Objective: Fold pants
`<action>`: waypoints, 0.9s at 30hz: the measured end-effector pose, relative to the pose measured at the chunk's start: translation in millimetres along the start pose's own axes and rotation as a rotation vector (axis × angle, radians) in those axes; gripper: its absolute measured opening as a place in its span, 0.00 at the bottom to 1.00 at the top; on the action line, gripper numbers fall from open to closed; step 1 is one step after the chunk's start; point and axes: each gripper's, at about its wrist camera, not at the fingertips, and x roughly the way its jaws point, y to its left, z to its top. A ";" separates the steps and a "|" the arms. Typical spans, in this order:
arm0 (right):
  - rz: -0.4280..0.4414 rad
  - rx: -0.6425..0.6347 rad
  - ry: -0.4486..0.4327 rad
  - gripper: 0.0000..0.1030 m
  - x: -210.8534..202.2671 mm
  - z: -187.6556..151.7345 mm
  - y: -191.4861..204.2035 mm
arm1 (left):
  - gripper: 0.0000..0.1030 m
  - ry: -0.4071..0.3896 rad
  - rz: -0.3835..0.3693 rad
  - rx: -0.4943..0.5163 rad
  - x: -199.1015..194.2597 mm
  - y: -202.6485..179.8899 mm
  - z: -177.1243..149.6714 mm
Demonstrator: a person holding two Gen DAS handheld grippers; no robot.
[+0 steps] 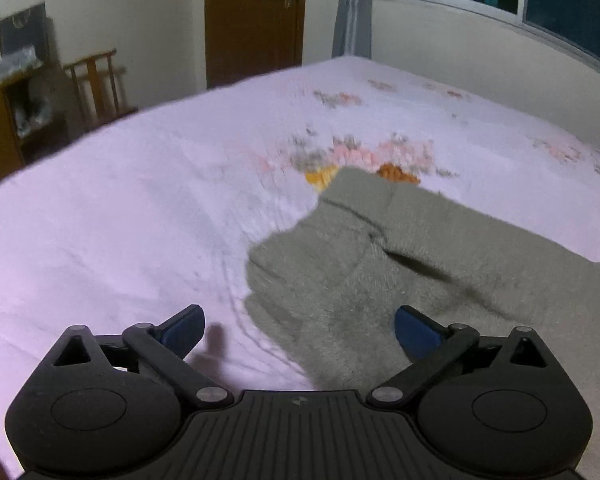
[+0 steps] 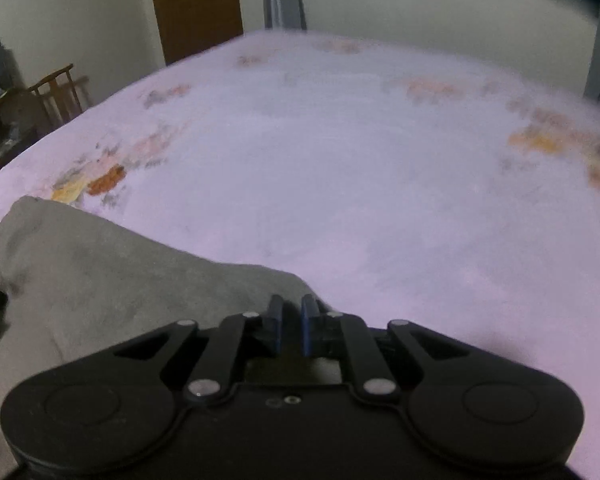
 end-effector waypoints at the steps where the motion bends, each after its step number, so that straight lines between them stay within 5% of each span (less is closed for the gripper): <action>1: -0.002 -0.002 -0.009 0.11 -12.2 -3.2 0.6 | 0.98 -0.012 -0.009 -0.013 -9.6 2.2 -1.5; 3: -0.023 -0.003 -0.022 0.23 -37.6 -11.2 1.3 | 0.98 -0.020 -0.024 -0.021 -23.2 4.3 0.2; 4: -0.041 -0.009 -0.044 0.53 -49.8 -14.5 1.5 | 0.98 -0.023 -0.034 -0.021 -30.2 1.2 1.3; 5: -0.075 -0.020 -0.088 0.94 -68.1 -21.6 2.5 | 0.98 -0.038 -0.054 -0.025 -40.4 -1.4 2.0; 11: -0.126 0.173 -0.182 0.95 -168.2 -89.9 -47.4 | 1.00 -0.068 -0.133 0.041 -76.4 -29.6 -7.0; 17: -0.372 0.544 -0.255 0.95 -264.9 -199.5 -129.5 | 1.00 -0.047 -0.153 0.090 -95.3 -59.6 -25.6; 20: -0.425 0.776 -0.299 0.95 -300.4 -252.8 -167.2 | 1.00 -0.040 -0.212 0.140 -107.1 -73.5 -36.8; 24: -0.435 1.029 -0.426 0.94 -333.1 -310.7 -207.1 | 1.00 -0.018 -0.243 0.178 -110.8 -94.4 -44.3; 27: -0.365 1.193 -0.513 0.92 -331.9 -337.7 -231.0 | 1.00 -0.006 -0.245 0.194 -112.2 -105.0 -47.0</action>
